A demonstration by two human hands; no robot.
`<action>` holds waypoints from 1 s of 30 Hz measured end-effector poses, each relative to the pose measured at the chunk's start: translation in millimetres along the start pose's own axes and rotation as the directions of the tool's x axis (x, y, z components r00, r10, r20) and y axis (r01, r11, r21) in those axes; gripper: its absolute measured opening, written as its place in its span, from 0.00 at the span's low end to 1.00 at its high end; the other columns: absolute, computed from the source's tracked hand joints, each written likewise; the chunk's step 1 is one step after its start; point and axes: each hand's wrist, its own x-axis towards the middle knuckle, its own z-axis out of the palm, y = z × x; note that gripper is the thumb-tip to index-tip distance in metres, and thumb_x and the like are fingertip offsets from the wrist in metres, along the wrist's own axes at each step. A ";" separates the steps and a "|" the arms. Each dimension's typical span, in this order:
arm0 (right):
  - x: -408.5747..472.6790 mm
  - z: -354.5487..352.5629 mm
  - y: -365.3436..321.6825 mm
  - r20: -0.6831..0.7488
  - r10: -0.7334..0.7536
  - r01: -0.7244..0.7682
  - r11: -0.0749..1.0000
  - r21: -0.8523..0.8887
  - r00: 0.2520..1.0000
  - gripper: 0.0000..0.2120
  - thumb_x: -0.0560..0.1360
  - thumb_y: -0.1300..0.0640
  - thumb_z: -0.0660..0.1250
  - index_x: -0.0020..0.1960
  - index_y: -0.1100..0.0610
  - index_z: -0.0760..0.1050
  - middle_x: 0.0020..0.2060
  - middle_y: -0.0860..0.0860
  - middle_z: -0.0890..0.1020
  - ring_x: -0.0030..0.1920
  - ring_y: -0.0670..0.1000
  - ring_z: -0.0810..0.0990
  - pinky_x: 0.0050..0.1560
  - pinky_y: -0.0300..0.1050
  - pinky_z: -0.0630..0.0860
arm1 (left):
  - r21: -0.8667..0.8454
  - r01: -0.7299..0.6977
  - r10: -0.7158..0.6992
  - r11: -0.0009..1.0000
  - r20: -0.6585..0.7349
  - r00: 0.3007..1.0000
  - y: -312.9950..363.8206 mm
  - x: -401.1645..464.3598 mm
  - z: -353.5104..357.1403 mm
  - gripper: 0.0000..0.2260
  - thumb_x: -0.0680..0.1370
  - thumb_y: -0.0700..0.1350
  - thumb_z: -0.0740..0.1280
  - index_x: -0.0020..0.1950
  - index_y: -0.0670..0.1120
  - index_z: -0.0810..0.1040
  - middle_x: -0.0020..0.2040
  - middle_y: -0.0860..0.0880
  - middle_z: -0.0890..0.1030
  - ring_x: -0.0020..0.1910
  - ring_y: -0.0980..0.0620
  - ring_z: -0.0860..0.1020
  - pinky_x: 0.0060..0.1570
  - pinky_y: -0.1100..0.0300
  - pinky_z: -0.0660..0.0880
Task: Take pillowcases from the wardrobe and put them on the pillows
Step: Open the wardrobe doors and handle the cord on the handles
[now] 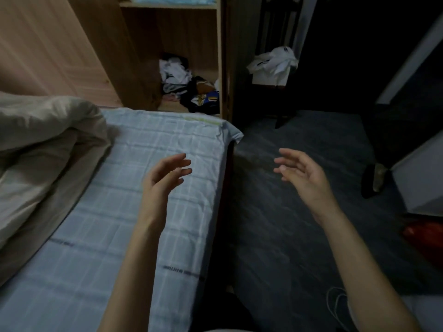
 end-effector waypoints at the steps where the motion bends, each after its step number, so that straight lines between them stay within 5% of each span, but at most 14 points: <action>1: 11.6 -2.1 1.5 -0.011 -0.001 0.001 1.000 0.005 1.000 0.14 0.75 0.66 0.62 0.59 0.55 0.72 0.50 0.53 0.79 0.50 0.47 0.79 0.45 0.30 0.76 | 0.008 0.017 -0.017 1.000 0.026 1.000 -2.6 15.4 4.4 0.13 0.69 0.44 0.63 0.51 0.53 0.80 0.50 0.52 0.83 0.51 0.52 0.81 0.50 0.60 0.73; 4: 39.9 -12.3 8.5 -0.053 0.005 -0.004 1.000 0.018 0.999 0.13 0.75 0.65 0.62 0.58 0.54 0.72 0.47 0.50 0.80 0.44 0.41 0.81 0.42 0.29 0.75 | 0.029 0.060 -0.062 0.998 0.087 0.994 -9.4 53.4 20.6 0.13 0.69 0.44 0.62 0.51 0.53 0.80 0.49 0.53 0.83 0.50 0.53 0.81 0.49 0.60 0.73; 8: 72.8 -35.4 24.1 -0.160 0.041 -0.040 0.999 0.012 0.986 0.13 0.75 0.64 0.63 0.54 0.48 0.74 0.49 0.48 0.79 0.51 0.47 0.79 0.45 0.32 0.75 | 0.041 0.099 -0.105 0.994 0.164 0.981 -19.2 93.6 50.8 0.13 0.70 0.44 0.63 0.51 0.52 0.80 0.48 0.53 0.84 0.50 0.53 0.82 0.48 0.62 0.73; 14: 145.6 -74.3 43.8 -0.202 0.076 -0.072 0.997 0.024 0.976 0.14 0.75 0.63 0.63 0.53 0.45 0.74 0.48 0.46 0.79 0.50 0.45 0.79 0.41 0.29 0.75 | 0.063 0.120 -0.130 0.991 0.198 0.972 -37.4 162.5 103.3 0.12 0.75 0.37 0.61 0.53 0.50 0.79 0.48 0.53 0.83 0.49 0.54 0.82 0.46 0.67 0.76; 19: 229.8 -105.2 58.3 -0.116 0.104 -0.104 0.995 0.003 0.988 0.13 0.75 0.63 0.63 0.54 0.48 0.74 0.49 0.46 0.79 0.48 0.42 0.79 0.42 0.29 0.76 | 0.076 0.140 -0.153 0.987 0.196 0.969 -45.0 234.3 162.7 0.12 0.77 0.36 0.60 0.58 0.43 0.77 0.50 0.50 0.82 0.47 0.57 0.81 0.46 0.68 0.74; 30: 414.5 -169.9 57.9 0.034 0.094 -0.090 0.990 -0.110 0.995 0.12 0.75 0.67 0.61 0.57 0.57 0.73 0.47 0.54 0.79 0.36 0.37 0.80 0.39 0.26 0.73 | 0.011 0.094 -0.094 0.996 0.057 0.994 -31.2 379.0 244.4 0.12 0.75 0.37 0.62 0.51 0.51 0.79 0.44 0.55 0.84 0.48 0.56 0.81 0.50 0.60 0.72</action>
